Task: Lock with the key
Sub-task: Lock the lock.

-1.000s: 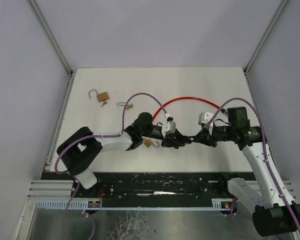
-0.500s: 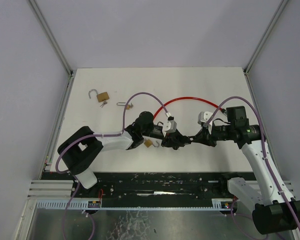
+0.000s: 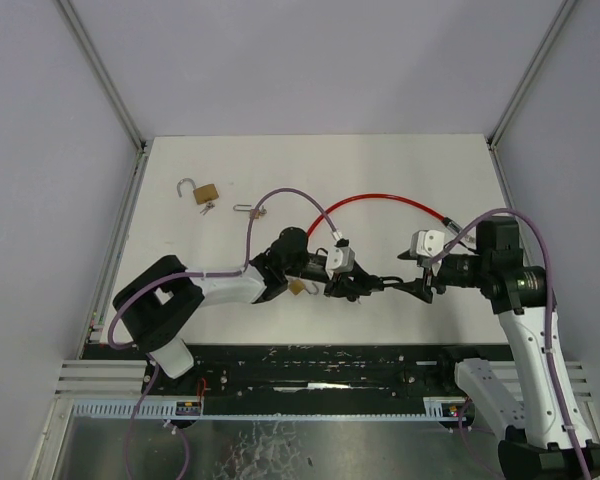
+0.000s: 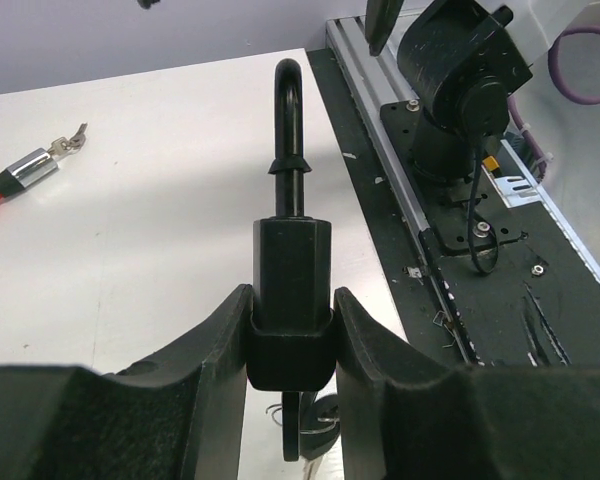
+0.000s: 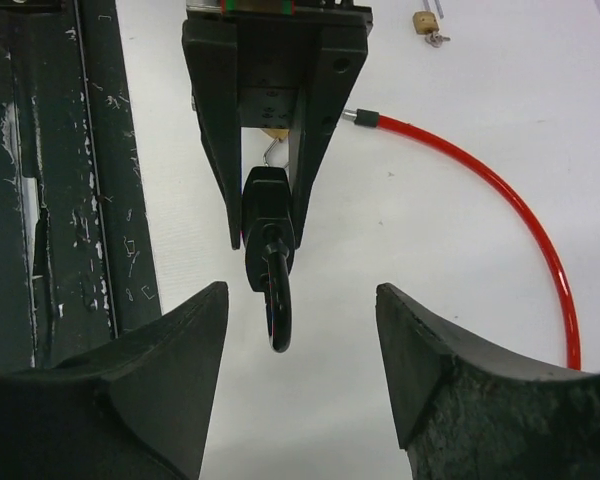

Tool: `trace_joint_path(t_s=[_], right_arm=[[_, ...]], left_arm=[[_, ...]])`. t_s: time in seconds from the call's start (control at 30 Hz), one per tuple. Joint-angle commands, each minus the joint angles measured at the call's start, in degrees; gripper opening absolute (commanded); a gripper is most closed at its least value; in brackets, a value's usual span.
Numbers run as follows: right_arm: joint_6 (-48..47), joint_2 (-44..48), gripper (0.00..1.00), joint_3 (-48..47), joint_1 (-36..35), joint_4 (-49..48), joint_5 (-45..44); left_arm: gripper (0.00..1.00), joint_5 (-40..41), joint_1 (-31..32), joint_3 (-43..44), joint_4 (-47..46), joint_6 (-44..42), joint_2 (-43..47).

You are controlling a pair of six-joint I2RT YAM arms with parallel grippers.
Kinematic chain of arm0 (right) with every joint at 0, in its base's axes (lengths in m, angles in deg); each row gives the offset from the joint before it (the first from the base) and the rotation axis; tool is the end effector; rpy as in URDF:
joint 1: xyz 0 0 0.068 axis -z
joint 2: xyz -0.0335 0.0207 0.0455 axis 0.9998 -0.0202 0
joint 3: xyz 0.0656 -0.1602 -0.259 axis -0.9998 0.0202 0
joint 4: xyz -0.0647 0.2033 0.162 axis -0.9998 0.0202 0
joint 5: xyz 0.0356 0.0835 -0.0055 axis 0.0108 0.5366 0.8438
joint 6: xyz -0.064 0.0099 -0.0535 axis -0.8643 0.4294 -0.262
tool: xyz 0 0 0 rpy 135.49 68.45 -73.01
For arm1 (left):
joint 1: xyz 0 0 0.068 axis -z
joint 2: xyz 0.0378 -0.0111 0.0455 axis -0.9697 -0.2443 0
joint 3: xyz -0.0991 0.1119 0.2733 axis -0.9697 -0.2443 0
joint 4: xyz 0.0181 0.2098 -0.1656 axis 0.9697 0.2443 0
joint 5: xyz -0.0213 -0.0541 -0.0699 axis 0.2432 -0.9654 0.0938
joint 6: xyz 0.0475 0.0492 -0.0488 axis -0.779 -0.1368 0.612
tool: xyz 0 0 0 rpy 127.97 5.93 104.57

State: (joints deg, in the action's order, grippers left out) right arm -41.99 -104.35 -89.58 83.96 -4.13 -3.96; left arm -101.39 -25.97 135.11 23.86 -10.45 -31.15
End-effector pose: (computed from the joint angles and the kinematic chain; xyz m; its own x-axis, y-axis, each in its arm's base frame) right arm 0.1228 0.0722 0.3586 0.1555 -0.4396 -0.8847 -0.9322 0.2311 -0.2786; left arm 0.2011 -0.3251 0.2532 0.1170 0.0326 -0.9926 0.9799 -0.1661 0.1100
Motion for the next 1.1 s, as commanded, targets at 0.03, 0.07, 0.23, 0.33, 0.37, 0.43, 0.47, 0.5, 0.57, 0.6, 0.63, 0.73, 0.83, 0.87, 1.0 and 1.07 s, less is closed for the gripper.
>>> trace_joint_path(t_s=[0.03, 0.07, 0.23, 0.33, 0.37, 0.43, 0.47, 0.5, 0.57, 0.6, 0.63, 0.73, 0.83, 0.87, 1.0, 1.07], right_arm=[[-4.01, -3.12, 0.62, -1.21, 0.27, 2.46, 2.18], [-6.23, -3.10, 0.59, -1.19, 0.23, 3.69, 1.98], [-8.27, -0.10, 0.54, 0.41, 0.31, 3.61, 1.24], [-10.33, -0.62, 0.47, 1.95, 0.31, 3.31, 2.14], [-11.17, -1.27, 0.46, 2.41, 0.34, 3.29, 2.16], [-12.71, -2.66, 0.44, 3.30, 0.28, 3.20, 2.81], [-13.45, -3.18, 0.43, 3.69, 0.26, 3.21, 3.15], [-13.89, -3.53, 0.40, 4.08, 0.23, 3.05, 3.35], [-13.66, -3.72, 0.35, 4.89, 0.23, 1.63, 3.39], [-12.98, -3.64, 0.32, 5.20, 0.25, 0.88, 3.39], [-12.14, -3.48, 0.27, 5.55, 0.24, 0.23, 3.43], [-10.95, -3.27, 0.18, 5.79, 0.23, -0.16, 4.15], [-10.74, -3.18, 0.18, 5.68, 0.23, 0.12, 4.81], [-10.58, -2.99, 0.20, 5.73, 0.23, 0.05, 5.05], [-10.20, -2.33, 0.26, 5.48, 0.23, 0.41, 6.02], [-10.26, -2.29, 0.26, 5.24, 0.23, 0.91, 6.71]], left_arm=[[0.00, 2.13, 0.30, -1.11, -9.81, -0.73, 3.07], [0.00, 2.32, 0.30, -1.63, -10.84, -0.39, 3.23], [0.00, 2.54, 0.38, -2.69, -12.97, 0.44, 3.56], [0.00, 1.91, 0.30, -2.44, -12.91, 0.78, 3.41], [0.00, 1.80, 0.30, -2.49, -12.94, 0.79, 3.46], [0.00, 1.69, 0.34, -2.58, -13.01, 0.77, 3.49], [0.00, 1.68, 0.34, -2.53, -13.07, 0.77, 3.51], [0.00, 1.62, 0.31, -2.56, -13.14, 0.78, 3.43], [0.00, 1.55, 0.31, -2.47, -13.18, 0.79, 3.29], [0.00, 1.62, 0.30, -2.44, -13.12, 0.81, 3.31], [0.00, 1.58, 0.34, -2.53, -13.12, 0.78, 3.38], [0.00, 1.77, 0.32, -2.66, -13.22, 0.66, 3.35], [0.00, 2.23, 0.31, -2.60, -13.21, 0.67, 3.37], [0.00, 2.29, 0.32, -2.56, -13.19, 0.70, 3.39], [0.00, 2.55, 0.39, -2.48, -13.08, 0.68, 3.36], [0.00, 2.75, 0.34, -2.49, -13.02, 0.71, 3.37]])
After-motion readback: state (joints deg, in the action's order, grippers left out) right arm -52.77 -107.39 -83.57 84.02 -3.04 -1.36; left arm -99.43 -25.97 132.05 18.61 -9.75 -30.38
